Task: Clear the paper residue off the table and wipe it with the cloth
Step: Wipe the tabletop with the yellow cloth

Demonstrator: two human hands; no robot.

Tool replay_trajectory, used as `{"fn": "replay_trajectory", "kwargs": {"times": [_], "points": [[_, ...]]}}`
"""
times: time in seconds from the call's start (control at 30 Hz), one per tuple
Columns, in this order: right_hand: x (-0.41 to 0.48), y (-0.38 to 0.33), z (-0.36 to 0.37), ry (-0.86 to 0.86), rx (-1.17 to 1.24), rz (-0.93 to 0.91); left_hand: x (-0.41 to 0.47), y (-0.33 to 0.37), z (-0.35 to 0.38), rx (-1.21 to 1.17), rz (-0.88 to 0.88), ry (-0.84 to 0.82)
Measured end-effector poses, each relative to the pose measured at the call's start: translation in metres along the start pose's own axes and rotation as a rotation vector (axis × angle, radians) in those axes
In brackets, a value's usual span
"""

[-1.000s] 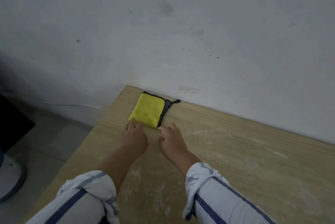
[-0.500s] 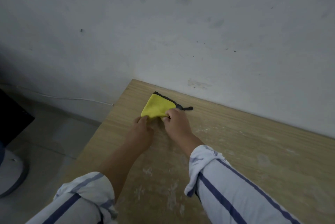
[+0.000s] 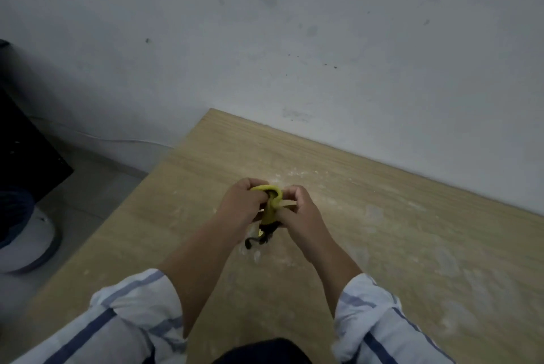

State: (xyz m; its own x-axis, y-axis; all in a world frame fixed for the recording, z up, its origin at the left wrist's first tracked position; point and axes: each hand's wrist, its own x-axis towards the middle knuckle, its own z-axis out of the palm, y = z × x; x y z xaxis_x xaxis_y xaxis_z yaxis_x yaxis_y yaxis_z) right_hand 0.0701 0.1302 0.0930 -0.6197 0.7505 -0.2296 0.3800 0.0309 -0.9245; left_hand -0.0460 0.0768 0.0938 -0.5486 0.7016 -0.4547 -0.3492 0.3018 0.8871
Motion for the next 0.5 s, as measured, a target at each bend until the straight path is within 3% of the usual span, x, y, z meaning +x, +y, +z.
{"fn": "replay_trajectory", "kwargs": {"times": [0.2,0.33,0.5], "points": [[-0.052,0.015,-0.025,-0.068,-0.208,-0.110,-0.065,-0.020,0.028,0.266,0.147,-0.038],[-0.073,0.016,-0.038,0.008,-0.368,-0.137,-0.079,-0.035,0.027,0.289,0.191,-0.114],[-0.084,0.025,-0.048,0.236,-0.509,-0.158,-0.069,-0.066,0.002,0.578,0.161,0.000]]}}
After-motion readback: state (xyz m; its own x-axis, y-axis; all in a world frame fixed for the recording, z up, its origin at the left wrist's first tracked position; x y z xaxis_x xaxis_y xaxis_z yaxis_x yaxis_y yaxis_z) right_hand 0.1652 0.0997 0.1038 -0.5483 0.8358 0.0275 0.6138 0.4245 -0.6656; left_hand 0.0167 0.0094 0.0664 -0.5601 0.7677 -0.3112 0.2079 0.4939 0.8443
